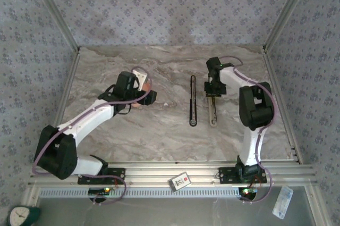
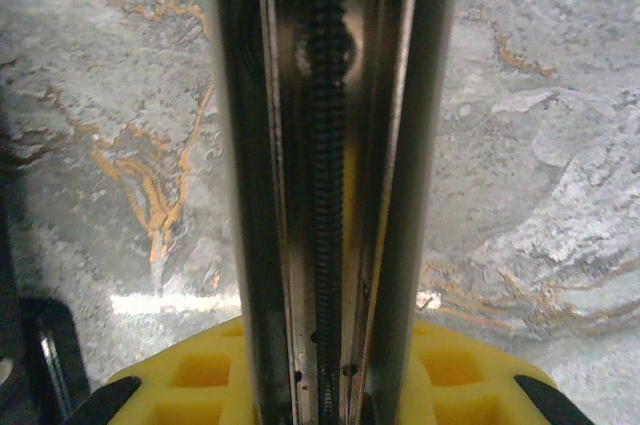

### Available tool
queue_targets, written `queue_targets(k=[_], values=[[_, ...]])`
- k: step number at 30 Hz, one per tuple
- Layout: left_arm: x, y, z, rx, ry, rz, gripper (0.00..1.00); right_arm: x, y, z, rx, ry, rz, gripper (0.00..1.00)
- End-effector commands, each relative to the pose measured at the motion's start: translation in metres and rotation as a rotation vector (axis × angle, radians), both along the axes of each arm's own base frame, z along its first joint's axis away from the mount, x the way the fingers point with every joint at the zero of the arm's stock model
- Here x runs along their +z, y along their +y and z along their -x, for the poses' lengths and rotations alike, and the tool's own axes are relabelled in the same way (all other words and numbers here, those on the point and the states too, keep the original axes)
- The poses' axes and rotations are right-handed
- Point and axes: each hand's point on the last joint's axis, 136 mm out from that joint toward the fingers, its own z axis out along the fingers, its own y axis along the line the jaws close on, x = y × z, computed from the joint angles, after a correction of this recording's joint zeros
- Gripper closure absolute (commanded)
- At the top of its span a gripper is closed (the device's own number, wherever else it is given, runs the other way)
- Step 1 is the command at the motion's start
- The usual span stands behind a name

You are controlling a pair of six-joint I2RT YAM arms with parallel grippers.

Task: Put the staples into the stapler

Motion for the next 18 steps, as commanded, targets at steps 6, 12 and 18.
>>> queue_targets(k=[6, 12, 18], values=[[-0.016, 0.004, -0.019, 0.077, 0.042, -0.044, 0.15, -0.001, -0.007, -0.012, -0.064, 0.010, 0.032, 0.95], [-0.028, 0.003, -0.027, 0.093, 0.068, -0.060, 0.15, -0.004, -0.006, -0.023, -0.084, -0.001, 0.022, 0.90], [-0.036, 0.005, -0.035, 0.100, 0.093, -0.090, 0.15, -0.003, -0.005, -0.031, -0.071, -0.015, 0.036, 0.74]])
